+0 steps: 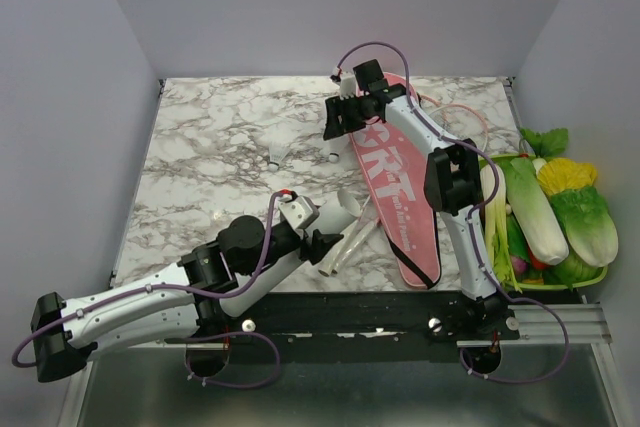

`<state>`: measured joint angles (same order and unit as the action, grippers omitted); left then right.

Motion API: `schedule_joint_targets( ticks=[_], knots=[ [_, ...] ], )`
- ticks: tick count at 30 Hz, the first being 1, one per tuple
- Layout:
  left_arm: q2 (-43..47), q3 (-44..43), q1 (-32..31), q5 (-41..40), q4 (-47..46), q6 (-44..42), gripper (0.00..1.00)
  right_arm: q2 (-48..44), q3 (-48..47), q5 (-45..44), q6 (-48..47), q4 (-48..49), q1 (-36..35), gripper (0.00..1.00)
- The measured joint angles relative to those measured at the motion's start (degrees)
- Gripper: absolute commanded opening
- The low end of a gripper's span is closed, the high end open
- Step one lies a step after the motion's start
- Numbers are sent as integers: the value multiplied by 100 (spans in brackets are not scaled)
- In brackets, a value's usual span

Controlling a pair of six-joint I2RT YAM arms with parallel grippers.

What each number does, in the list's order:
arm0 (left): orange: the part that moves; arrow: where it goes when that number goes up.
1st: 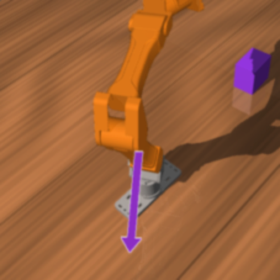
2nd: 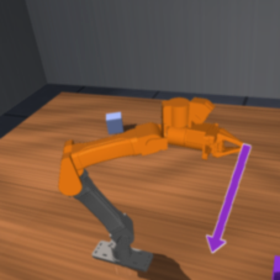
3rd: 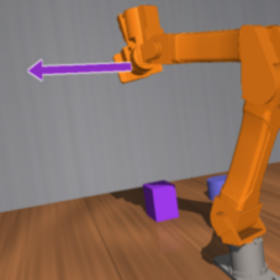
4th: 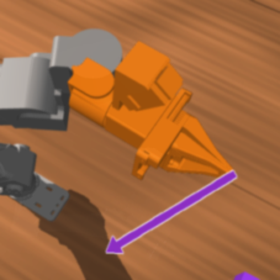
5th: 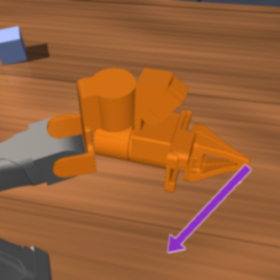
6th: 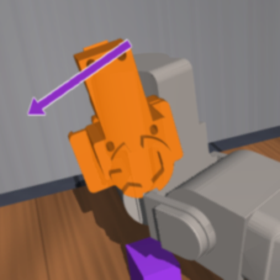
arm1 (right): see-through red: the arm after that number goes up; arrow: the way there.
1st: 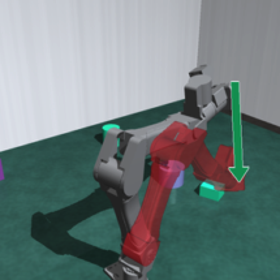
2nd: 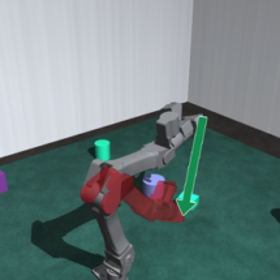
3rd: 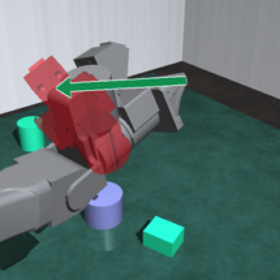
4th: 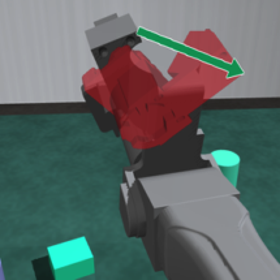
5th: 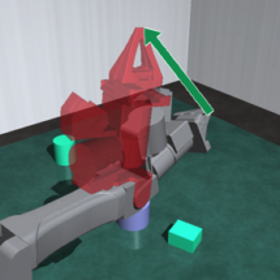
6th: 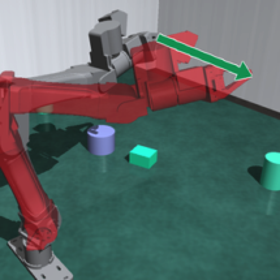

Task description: Pack up the badminton gear

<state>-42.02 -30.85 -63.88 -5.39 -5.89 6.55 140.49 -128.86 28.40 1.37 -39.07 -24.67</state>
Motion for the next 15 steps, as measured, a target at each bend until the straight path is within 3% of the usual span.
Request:
schedule_joint_targets(
  ticks=[6, 12, 14, 15],
  knots=[
    [87, 26, 0, 2, 0, 11, 0, 0, 125, 90, -13, -55, 0, 50],
    [208, 59, 0, 4, 9, 24, 0, 0, 284, 216, -26, -109, 0, 20],
    [254, 68, 0, 4, 17, 28, 0, 0, 334, 278, -7, -107, 0, 3],
    [284, 74, 0, 4, 24, 31, 0, 0, 376, 321, 9, -107, 0, 1]
  ],
)
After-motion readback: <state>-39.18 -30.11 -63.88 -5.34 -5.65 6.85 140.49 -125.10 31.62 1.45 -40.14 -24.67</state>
